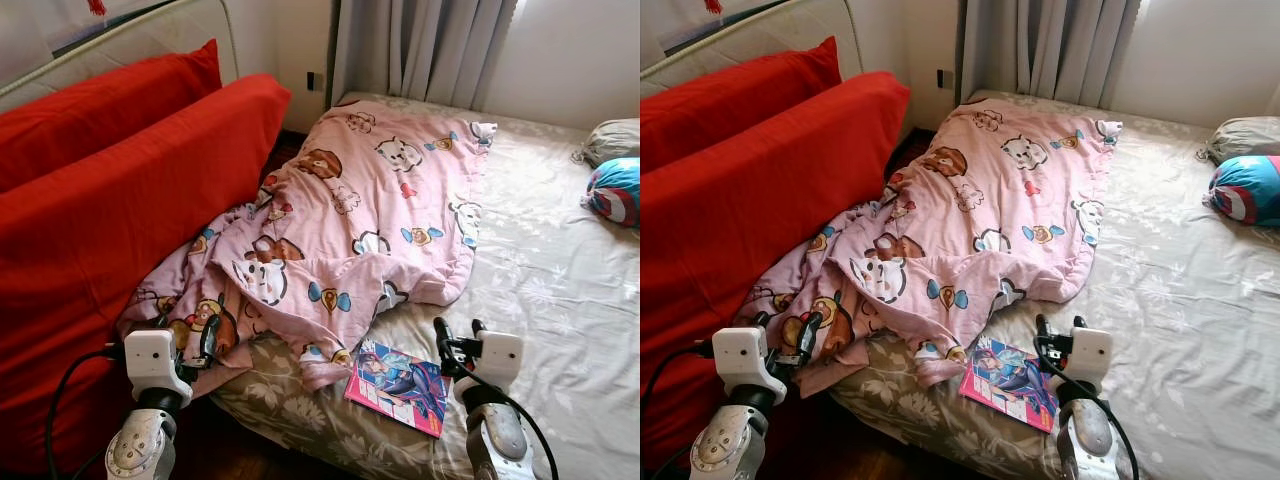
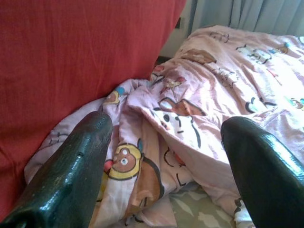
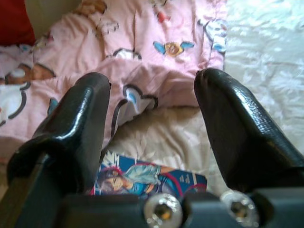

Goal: Clean up the room

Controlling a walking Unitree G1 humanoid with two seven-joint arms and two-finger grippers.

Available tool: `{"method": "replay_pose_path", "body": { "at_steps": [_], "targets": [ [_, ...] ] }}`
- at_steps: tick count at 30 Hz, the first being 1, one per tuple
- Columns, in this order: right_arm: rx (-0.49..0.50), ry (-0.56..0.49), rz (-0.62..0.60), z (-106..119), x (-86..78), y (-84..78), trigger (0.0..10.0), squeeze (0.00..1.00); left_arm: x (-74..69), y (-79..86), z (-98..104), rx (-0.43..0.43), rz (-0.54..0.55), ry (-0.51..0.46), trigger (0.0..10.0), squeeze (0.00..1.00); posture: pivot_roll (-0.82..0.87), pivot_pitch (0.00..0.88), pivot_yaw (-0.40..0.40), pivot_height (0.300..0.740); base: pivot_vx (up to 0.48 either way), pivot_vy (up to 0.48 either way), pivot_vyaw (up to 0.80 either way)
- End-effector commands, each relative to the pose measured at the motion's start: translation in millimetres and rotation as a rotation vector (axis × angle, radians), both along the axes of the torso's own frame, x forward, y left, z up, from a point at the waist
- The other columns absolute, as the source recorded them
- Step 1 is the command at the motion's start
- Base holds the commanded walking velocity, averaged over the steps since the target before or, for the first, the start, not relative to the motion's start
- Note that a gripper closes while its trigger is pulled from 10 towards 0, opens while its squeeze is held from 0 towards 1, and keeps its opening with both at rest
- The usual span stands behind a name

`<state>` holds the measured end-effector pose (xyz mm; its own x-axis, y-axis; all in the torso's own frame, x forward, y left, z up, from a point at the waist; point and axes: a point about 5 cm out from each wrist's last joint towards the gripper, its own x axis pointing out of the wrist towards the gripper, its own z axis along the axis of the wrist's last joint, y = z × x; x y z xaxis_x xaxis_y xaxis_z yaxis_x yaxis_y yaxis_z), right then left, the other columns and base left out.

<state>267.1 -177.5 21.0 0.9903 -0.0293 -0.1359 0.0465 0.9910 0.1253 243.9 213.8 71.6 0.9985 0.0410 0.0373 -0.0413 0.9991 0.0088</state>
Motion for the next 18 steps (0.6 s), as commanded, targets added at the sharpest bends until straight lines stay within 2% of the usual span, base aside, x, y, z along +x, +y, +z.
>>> {"method": "replay_pose_path", "body": {
  "at_steps": [1,7,18],
  "targets": [
    [-0.025,0.022,0.016,1.6,4.1,2.1,10.0,0.0,1.7,-3.1,3.1,-0.004,-0.001,-0.002,10.0,0.0,-0.04,0.099,-0.036,0.73,0.0,0.0,0.0],
    [-0.028,0.006,0.027,4.4,5.5,3.8,10.0,0.0,2.4,-5.7,4.0,-0.01,-0.001,0.003,10.0,0.0,-0.04,0.118,-0.041,0.69,0.0,0.0,0.0],
    [-0.052,0.013,0.038,8.1,11.8,8.3,10.0,0.0,3.8,-4.7,5.2,-0.013,0.021,0.011,10.0,0.0,-0.04,0.137,-0.044,0.69,0.0,0.0,0.0]
  ]
}}
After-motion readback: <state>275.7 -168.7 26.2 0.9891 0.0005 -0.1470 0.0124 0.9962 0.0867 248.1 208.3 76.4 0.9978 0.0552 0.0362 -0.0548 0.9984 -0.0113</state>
